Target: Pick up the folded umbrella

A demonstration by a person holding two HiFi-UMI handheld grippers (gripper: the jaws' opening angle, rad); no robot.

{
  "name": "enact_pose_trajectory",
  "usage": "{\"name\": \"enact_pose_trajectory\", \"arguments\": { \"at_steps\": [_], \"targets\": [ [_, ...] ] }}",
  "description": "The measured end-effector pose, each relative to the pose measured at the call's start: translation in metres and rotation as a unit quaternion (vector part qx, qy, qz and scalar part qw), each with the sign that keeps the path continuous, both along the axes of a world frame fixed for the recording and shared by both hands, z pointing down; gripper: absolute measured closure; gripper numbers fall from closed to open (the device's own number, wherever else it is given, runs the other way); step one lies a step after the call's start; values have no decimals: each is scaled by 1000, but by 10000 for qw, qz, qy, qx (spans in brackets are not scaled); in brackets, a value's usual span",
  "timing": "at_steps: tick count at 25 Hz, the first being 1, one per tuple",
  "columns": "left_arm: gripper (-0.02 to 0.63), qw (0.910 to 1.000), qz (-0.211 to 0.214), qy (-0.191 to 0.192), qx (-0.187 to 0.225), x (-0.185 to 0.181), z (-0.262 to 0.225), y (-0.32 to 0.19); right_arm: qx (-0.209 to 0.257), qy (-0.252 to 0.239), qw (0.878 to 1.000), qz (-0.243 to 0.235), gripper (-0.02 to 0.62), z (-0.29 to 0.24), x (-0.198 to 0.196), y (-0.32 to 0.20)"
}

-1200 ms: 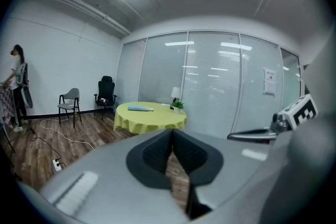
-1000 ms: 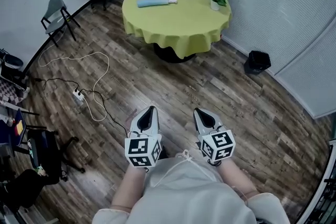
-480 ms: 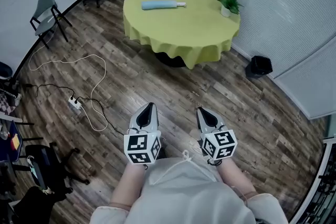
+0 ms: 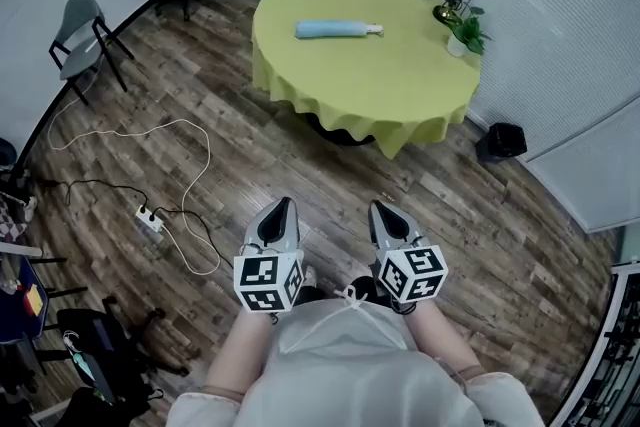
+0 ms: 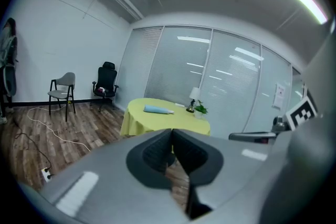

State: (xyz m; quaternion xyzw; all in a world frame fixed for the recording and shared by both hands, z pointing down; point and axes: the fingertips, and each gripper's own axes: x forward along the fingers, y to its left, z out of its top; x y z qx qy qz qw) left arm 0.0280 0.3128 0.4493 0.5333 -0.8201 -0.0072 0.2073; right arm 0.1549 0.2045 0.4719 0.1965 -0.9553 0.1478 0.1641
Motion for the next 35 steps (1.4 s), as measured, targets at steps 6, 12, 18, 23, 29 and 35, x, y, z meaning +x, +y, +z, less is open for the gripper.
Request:
{"name": "enact_pose_trajectory", "arguments": {
  "at_steps": [6, 12, 18, 23, 29, 35],
  "targets": [
    [600, 9999, -84, 74, 63, -39, 5, -16, 28, 201, 9998, -68, 595, 10, -38, -22],
    [598, 9994, -320, 69, 86, -82, 11, -57, -14, 248, 9993, -271, 595, 27, -84, -73],
    [600, 9985, -541, -68, -59, -134, 10, -128, -6, 180, 9978, -633, 595, 29, -154, -152],
    [600, 9976, -657, 6, -196, -177, 16, -211, 6, 134, 9968, -791, 595, 22, -199, -240],
    [600, 9985, -503, 183, 113, -216, 13, -323, -66, 214, 9963, -824, 595, 23, -232, -347],
    [600, 9998, -167, 91, -111, -234, 23, -399, -304, 209, 9972, -644, 595, 36, -249, -410]
  ]
}}
